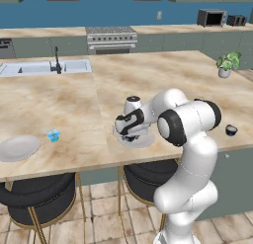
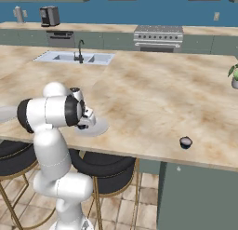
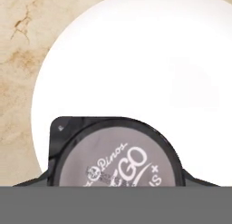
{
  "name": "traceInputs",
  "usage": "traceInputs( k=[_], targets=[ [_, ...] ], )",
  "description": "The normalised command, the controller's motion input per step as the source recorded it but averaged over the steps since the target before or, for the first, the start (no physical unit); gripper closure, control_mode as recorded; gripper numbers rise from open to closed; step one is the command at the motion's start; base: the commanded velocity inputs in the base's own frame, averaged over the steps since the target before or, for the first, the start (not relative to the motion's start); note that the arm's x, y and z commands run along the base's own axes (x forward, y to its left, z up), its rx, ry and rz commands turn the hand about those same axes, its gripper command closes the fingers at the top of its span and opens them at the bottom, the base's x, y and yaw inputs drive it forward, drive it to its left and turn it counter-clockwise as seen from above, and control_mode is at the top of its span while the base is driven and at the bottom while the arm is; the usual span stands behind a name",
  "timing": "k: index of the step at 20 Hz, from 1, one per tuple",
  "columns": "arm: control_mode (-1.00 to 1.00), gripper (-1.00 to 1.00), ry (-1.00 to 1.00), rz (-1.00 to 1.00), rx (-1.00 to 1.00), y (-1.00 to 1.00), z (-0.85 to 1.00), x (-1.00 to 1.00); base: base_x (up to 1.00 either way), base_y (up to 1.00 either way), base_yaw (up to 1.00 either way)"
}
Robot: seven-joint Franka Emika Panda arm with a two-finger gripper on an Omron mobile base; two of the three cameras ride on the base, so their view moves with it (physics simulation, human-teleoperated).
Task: Place two yogurt containers on each plate.
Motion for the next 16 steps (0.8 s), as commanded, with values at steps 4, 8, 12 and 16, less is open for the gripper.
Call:
traceInputs(
  k=[4,8,12,16],
  targets=[
    [-1.0,-1.0,0.0,0.0,0.0,0.0,0.0,0.0,0.0,0.0,0.0],
    [-1.0,-1.0,0.0,0.0,0.0,0.0,0.19,0.0,0.0,0.0,0.0],
    [-1.0,-1.0,0.0,0.0,0.0,-0.03,0.47,0.0,0.0,0.0,0.0],
    [-1.0,-1.0,0.02,-0.01,0.0,-0.44,0.56,-0.04,0.0,0.0,0.0]
  ],
)
